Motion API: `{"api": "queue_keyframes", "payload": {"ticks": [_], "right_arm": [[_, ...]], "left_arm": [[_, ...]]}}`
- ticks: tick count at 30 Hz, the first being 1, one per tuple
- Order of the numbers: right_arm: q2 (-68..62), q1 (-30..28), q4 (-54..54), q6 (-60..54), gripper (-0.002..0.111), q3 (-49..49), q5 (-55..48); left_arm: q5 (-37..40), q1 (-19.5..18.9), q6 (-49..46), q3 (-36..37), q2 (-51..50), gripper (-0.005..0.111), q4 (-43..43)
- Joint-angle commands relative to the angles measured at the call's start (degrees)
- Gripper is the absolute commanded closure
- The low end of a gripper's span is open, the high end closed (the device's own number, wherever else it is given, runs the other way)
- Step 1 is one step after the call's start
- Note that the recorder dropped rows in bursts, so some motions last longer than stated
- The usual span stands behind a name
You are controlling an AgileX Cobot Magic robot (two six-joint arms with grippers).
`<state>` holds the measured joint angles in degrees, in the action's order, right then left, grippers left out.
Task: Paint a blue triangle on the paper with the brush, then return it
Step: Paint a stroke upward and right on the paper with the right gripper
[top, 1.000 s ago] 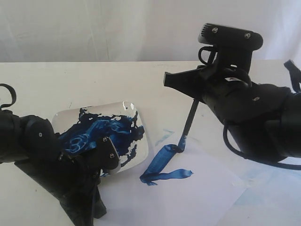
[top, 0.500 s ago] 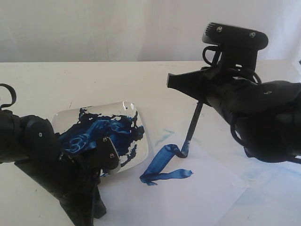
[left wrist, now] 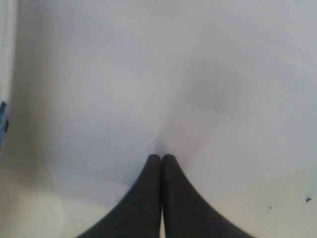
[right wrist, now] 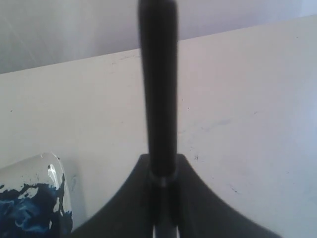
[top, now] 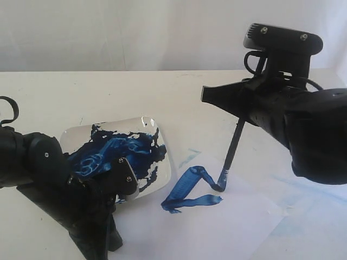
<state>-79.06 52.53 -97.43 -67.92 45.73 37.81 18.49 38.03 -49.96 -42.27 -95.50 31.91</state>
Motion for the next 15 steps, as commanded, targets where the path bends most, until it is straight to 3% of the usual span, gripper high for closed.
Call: {"api": "queue_keyframes", "payload": {"ticks": [1,15], "right_arm": [[0.9,0.1,-2.0,-1.9,0.108,-0.6,-0.1],[4.8,0.1,-2.5,-3.8,0.108,-3.4,1.5]], "left_arm": [[1.2,0.4,0.2,0.5,-0.9,0.107,0.2],[1.3,0.4,0.2,0.5,-0.9,0.107,0.2]]}}
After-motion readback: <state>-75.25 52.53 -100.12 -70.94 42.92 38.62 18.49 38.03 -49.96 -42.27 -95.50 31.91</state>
